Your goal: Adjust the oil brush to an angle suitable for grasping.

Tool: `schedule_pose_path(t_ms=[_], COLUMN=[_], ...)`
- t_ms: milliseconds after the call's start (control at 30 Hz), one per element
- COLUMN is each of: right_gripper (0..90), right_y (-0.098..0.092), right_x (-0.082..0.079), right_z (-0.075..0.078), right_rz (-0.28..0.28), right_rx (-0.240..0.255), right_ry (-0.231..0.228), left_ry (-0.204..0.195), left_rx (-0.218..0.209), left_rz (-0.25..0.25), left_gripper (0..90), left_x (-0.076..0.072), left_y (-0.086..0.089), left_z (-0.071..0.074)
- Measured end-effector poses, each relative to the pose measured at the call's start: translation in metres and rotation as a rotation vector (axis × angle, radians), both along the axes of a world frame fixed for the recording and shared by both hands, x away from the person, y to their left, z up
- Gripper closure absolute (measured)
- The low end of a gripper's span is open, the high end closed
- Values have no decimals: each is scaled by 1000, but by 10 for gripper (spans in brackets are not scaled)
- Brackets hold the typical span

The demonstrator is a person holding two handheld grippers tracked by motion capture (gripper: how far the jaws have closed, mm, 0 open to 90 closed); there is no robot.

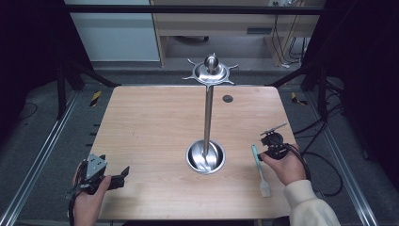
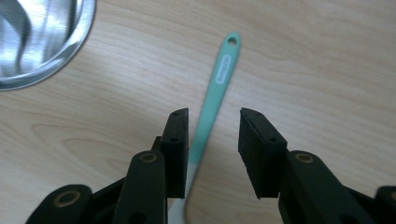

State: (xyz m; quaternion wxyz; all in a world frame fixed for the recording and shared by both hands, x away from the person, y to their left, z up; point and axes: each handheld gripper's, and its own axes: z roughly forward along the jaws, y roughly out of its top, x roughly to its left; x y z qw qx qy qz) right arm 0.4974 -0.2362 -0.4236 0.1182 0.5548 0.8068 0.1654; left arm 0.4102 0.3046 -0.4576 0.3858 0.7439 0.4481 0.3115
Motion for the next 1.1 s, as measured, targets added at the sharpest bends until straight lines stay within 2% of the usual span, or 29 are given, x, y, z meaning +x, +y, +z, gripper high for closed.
schedule_pose_path(t_ms=[67, 167, 400, 500, 700, 1100], right_gripper=[652, 658, 692, 690, 705, 742], right_y=[3, 6, 7, 10, 12, 8], right_x=[-1, -3, -4, -2, -1, 2], right_z=[-1, -4, -17, -24, -33, -37], right_rz=[-13, -23, -65, -66, -76, -111], right_rx=[3, -33, -35, -42, -57, -31], right_ry=[35, 63, 136, 157, 183, 205], left_ry=[-1, -3, -1, -1, 0, 1], left_rx=[-4, -7, -1, 1, -1, -1], left_rz=[0, -1, -6, -7, -7, -10], left_gripper=[32, 32, 32, 32, 32, 32], left_x=[0, 0, 1, 1, 1, 1], left_y=[0, 0, -1, -1, -1, -1], left_z=[0, 1, 0, 0, 0, 1])
